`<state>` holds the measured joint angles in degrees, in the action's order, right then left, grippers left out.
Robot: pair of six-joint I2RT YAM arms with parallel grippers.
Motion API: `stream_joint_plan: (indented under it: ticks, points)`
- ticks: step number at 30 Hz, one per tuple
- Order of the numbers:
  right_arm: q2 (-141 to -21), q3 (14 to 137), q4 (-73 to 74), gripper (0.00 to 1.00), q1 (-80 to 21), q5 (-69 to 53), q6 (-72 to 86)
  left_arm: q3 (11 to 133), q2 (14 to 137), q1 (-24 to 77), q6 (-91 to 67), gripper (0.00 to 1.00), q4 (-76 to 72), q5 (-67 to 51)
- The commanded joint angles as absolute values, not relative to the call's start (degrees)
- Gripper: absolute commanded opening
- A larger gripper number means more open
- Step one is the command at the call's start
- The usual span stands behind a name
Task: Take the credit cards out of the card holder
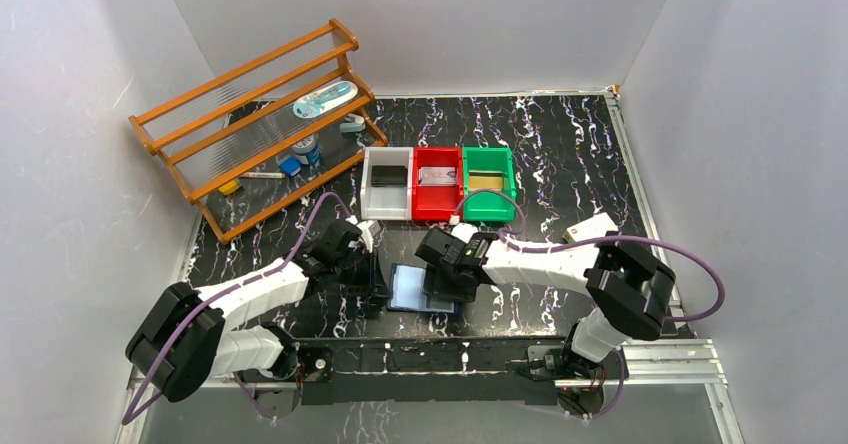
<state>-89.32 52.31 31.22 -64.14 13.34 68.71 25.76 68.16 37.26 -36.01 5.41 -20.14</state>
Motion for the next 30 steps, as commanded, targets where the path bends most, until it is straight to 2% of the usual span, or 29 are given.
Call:
stream_joint_plan:
  ticks: [1,20,27,30]
  points:
    - [-89.06,52.98,30.91,0.69,-64.1,13.45,68.06,27.04,67.77,37.44,-35.59,0.0,6.94,-21.01]
    - [-89.81,45.37,21.48,0.7,-63.65,9.91,73.21,26.84,68.38,37.47,-35.24,0.0,6.87,-21.79]
    - [-88.98,38.5,13.37,0.74,-62.75,6.49,77.56,26.84,68.32,37.5,-35.11,0.0,6.85,-21.88]
    - [-87.0,36.11,5.35,0.72,-62.75,4.71,74.22,26.88,68.37,37.44,-35.18,0.0,6.8,-21.88]
